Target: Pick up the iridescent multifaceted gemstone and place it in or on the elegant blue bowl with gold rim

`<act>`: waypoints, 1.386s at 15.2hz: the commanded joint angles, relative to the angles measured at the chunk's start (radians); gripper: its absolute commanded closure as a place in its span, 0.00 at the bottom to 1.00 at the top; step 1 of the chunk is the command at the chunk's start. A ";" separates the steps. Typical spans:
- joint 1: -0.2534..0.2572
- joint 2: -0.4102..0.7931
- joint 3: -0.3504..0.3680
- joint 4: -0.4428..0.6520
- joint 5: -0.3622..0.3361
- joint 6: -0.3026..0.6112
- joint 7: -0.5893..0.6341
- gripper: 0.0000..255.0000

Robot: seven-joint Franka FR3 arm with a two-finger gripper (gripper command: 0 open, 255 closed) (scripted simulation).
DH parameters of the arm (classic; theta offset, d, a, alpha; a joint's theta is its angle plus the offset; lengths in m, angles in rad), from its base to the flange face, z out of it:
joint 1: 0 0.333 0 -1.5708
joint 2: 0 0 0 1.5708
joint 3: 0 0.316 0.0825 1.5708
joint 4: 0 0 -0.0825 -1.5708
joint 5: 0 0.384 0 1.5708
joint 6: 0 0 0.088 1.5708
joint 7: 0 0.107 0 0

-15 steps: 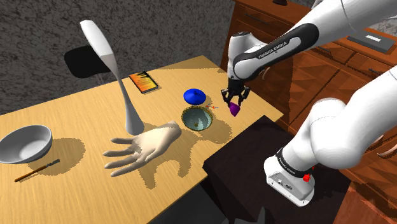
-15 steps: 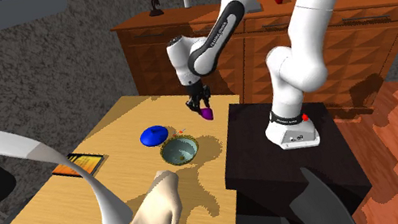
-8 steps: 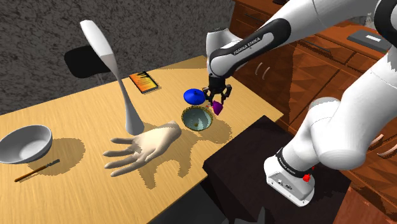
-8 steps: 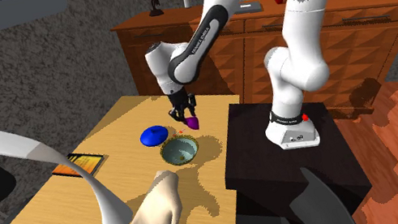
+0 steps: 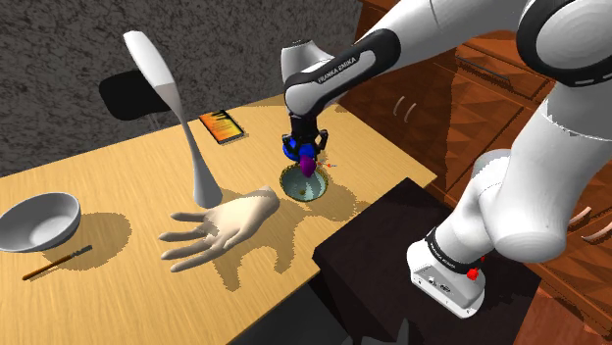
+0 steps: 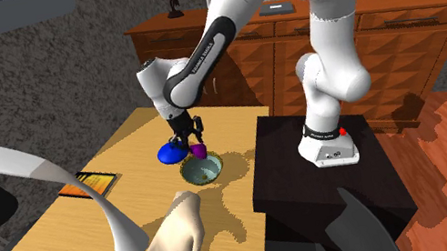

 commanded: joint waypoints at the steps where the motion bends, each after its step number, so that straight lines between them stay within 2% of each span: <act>1: -0.001 0.025 0.003 0.005 0.011 0.019 -0.005 1.00; 12: -0.014 0.145 0.022 -0.013 0.065 0.149 -0.041 1.00; 13: -0.014 0.134 0.020 -0.011 0.059 0.137 -0.038 1.00; 14: -0.014 0.134 0.020 -0.011 0.059 0.137 -0.038 0.00; 16: 0.041 0.097 0.032 -0.141 -0.081 0.313 -0.124 0.00; 18: 0.095 0.076 0.015 -0.274 -0.267 0.509 -0.173 0.00; 19: 0.130 0.078 -0.017 -0.336 -0.395 0.615 -0.171 0.00; 20: 0.185 0.092 -0.084 -0.388 -0.561 0.725 -0.139 0.00; 21: 0.200 0.096 -0.100 -0.393 -0.577 0.738 -0.137 0.00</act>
